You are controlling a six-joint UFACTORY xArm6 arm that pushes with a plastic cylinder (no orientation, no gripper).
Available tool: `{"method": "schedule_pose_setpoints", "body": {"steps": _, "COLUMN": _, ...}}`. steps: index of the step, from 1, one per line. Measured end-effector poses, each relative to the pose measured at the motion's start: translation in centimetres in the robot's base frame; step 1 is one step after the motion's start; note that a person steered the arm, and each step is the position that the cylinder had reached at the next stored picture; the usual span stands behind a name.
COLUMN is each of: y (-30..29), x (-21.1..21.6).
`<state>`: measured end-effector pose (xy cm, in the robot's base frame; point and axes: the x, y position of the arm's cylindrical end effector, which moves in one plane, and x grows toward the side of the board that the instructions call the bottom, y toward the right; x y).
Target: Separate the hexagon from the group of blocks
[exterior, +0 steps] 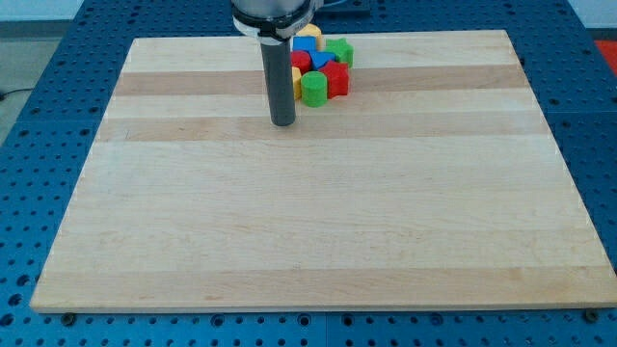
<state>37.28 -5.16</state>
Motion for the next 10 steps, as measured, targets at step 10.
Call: {"method": "schedule_pose_setpoints", "body": {"steps": 10, "y": 1.2, "x": -3.7}}
